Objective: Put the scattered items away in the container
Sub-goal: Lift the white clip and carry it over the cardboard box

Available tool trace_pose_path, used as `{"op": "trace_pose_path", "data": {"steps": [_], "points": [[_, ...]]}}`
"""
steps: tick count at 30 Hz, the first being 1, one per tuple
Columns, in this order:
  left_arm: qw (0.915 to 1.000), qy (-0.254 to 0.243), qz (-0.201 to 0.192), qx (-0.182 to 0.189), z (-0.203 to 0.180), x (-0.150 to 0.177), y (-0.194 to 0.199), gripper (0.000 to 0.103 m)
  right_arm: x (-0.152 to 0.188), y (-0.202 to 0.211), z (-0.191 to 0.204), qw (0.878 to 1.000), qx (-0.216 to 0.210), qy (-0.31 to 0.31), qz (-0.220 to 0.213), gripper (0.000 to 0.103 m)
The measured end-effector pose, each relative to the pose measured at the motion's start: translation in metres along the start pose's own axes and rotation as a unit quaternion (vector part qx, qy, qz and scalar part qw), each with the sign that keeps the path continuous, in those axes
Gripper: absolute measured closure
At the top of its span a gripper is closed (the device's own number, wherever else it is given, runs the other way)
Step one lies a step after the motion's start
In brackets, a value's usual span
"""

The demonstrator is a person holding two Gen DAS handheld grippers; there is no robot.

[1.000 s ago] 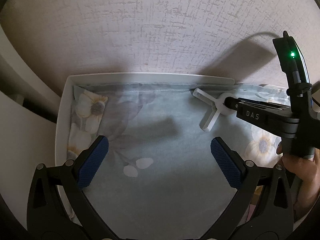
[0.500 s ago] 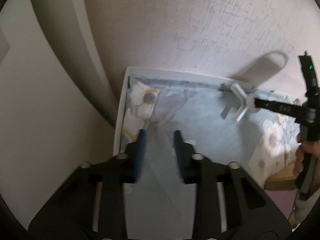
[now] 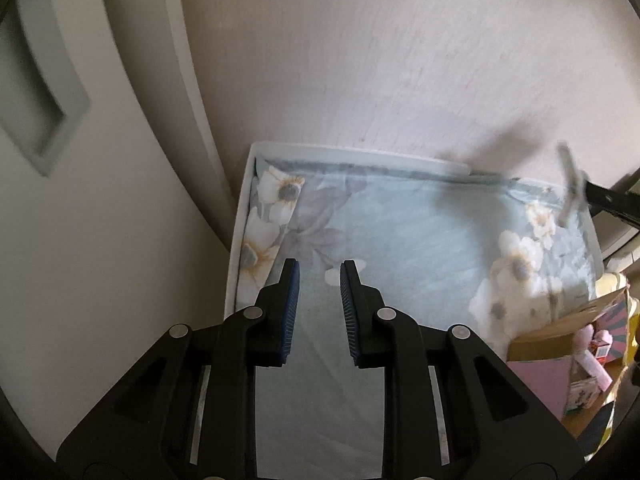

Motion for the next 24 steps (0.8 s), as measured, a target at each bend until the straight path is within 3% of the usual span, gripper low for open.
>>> {"op": "trace_pose_path", "data": {"steps": [7, 13, 18, 24], "points": [[0.9993, -0.002, -0.021, 0.032, -0.028, 0.011, 0.045, 0.084, 0.021, 0.077, -0.045, 0.998, 0.018, -0.042, -0.045, 0.087], [0.9949, -0.063, -0.034, 0.07, -0.099, 0.025, 0.072, 0.084, 0.05, 0.114, -0.064, 0.995, 0.04, -0.071, -0.061, 0.087], [0.9847, -0.139, -0.013, 0.104, -0.174, 0.058, 0.075, 0.084, 0.097, 0.134, -0.084, 0.993, 0.043, -0.092, -0.051, 0.087], [0.966, -0.217, 0.049, 0.132, -0.246, 0.113, 0.053, 0.084, 0.152, 0.132, -0.1, 0.992, 0.044, -0.113, -0.022, 0.087]]}}
Point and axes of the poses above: each gripper's, at about its wrist camera, not at the fingertips, and y roughly against the way its jaws point, z to its left, x to its underside, the point moved 6 cm from there along -y, roughly the way its jaws point, and after that the axes turned 4 degrees about z, right-handed, at the moved point
